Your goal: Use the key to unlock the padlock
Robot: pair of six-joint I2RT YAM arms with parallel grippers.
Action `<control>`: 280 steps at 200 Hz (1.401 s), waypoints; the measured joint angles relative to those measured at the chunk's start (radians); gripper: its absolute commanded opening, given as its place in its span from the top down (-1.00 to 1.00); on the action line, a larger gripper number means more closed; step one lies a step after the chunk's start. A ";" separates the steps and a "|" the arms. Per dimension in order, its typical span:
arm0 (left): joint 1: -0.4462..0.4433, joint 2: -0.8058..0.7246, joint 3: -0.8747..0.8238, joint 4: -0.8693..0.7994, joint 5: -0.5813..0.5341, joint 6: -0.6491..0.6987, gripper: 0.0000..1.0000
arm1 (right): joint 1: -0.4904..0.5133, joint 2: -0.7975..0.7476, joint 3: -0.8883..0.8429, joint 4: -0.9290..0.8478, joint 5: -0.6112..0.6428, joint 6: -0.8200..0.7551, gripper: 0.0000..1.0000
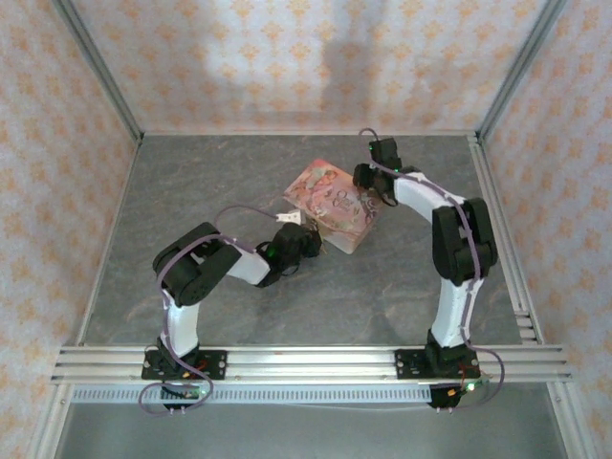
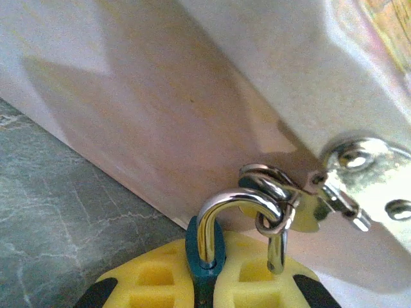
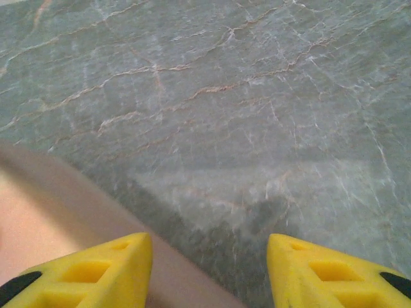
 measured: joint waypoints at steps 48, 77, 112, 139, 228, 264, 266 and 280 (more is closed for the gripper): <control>0.006 0.000 -0.020 0.039 0.023 -0.060 1.00 | 0.113 -0.196 -0.175 0.064 0.017 -0.029 0.07; 0.011 0.000 -0.044 0.080 0.037 -0.114 1.00 | 0.159 -0.250 -0.245 0.088 0.014 -0.035 0.11; 0.019 0.000 -0.072 0.137 0.043 -0.192 1.00 | 0.217 -0.259 -0.341 0.129 0.037 -0.027 0.19; 0.028 -0.005 -0.080 0.164 0.045 -0.243 1.00 | 0.227 -0.254 -0.341 0.128 0.061 -0.024 0.20; 0.126 -0.088 -0.164 0.219 0.097 -0.389 1.00 | 0.263 -0.155 -0.259 0.119 0.080 0.000 0.28; 0.144 -0.124 -0.211 0.221 0.099 -0.443 1.00 | 0.275 -0.137 -0.241 0.126 0.048 0.001 0.28; 0.146 -0.127 -0.214 0.222 0.100 -0.449 1.00 | 0.275 -0.135 -0.241 0.126 0.046 0.000 0.28; 0.158 -0.138 -0.230 0.227 0.108 -0.476 1.00 | 0.280 -0.131 -0.237 0.133 0.032 0.000 0.28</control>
